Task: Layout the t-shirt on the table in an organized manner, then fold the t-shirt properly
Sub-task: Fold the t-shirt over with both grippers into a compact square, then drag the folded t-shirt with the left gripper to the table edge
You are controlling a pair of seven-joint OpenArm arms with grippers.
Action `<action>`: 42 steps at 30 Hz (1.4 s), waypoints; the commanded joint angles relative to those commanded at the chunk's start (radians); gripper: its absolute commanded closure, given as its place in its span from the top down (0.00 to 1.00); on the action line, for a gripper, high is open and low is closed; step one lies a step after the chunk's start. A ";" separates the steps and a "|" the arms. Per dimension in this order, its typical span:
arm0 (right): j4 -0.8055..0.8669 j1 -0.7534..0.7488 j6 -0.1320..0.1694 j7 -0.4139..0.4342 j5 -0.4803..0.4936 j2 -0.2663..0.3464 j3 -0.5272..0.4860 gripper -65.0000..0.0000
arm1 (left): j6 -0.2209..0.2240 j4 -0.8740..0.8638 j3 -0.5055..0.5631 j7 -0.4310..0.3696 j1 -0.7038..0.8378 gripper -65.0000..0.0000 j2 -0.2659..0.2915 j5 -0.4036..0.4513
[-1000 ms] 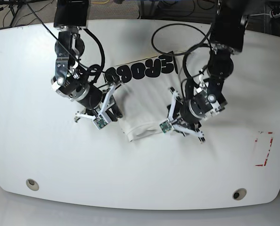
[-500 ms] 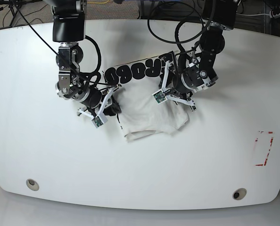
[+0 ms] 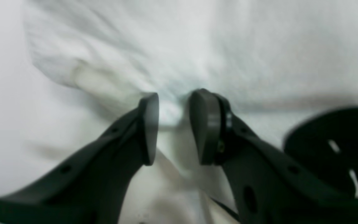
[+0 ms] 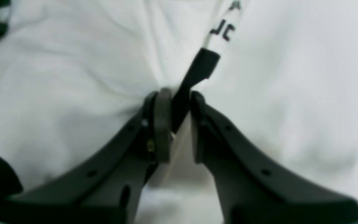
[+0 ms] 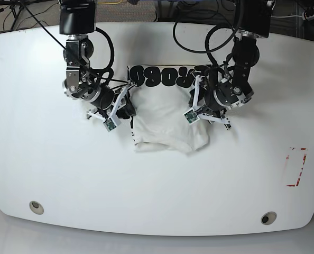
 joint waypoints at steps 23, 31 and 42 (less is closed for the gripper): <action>0.328 -0.051 0.000 -0.190 0.003 0.000 0.242 0.16 | 0.553 -0.006 0.153 -0.193 0.032 0.60 0.204 0.005; 0.327 -0.068 0.000 -0.190 0.003 -0.002 0.244 0.16 | 0.651 -0.199 0.227 -0.307 0.064 0.59 0.199 0.006; 0.327 -0.071 0.000 -0.190 0.005 -0.003 0.244 0.16 | 0.654 -0.480 0.180 -0.404 0.026 0.59 0.084 -0.002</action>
